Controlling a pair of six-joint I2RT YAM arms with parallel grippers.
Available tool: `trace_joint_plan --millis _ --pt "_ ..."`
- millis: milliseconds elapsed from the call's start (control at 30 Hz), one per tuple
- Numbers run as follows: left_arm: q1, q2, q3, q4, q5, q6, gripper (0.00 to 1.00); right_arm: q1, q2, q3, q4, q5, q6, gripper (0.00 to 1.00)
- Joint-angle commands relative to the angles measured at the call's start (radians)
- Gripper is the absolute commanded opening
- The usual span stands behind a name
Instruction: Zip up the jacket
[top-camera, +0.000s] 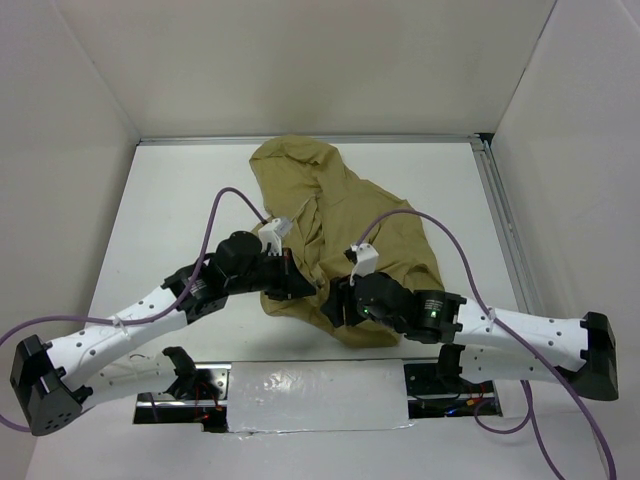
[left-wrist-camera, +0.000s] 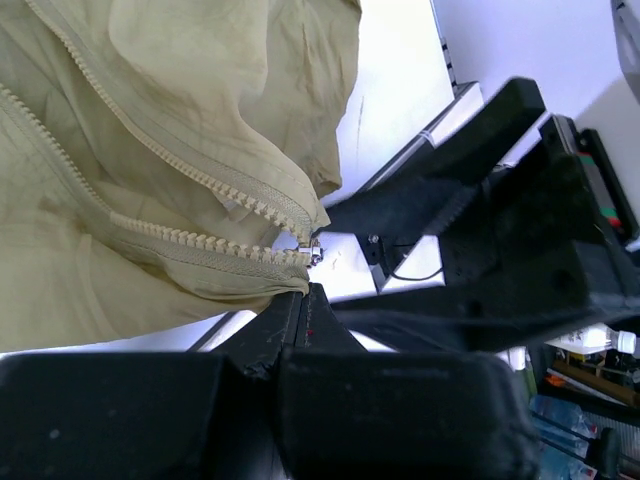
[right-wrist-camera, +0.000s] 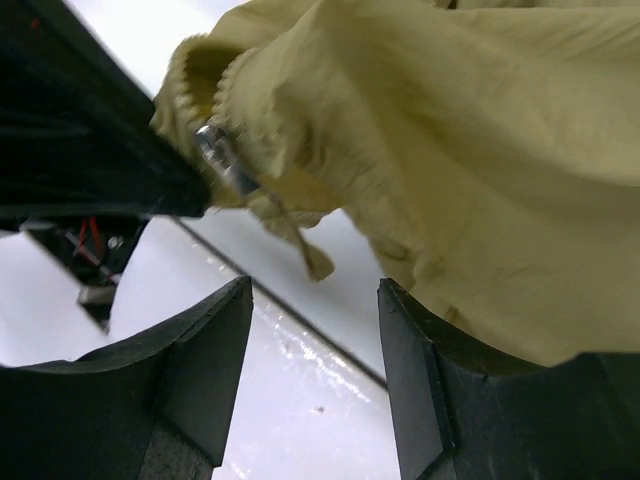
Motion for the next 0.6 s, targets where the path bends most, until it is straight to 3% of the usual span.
trace_joint_plan --millis 0,133,333,400,500,567 --pt "0.003 -0.023 0.014 0.024 0.035 -0.020 0.00 -0.003 0.015 -0.001 0.087 0.103 -0.020 0.60" --pt "0.003 -0.018 0.014 0.035 0.047 -0.020 0.00 -0.021 0.045 -0.004 0.161 0.035 -0.065 0.59" --pt "0.003 -0.003 0.016 0.020 0.026 -0.040 0.00 -0.031 0.084 0.009 0.195 -0.064 -0.089 0.38" --pt "0.002 -0.003 0.019 0.017 0.032 -0.038 0.00 -0.034 0.079 0.003 0.218 -0.087 -0.085 0.35" --pt "0.002 -0.011 0.008 0.023 0.035 -0.031 0.00 -0.043 0.070 0.005 0.221 -0.119 -0.073 0.04" --pt "0.002 -0.011 0.011 0.017 0.031 -0.020 0.00 -0.052 0.047 0.009 0.216 -0.133 -0.065 0.00"
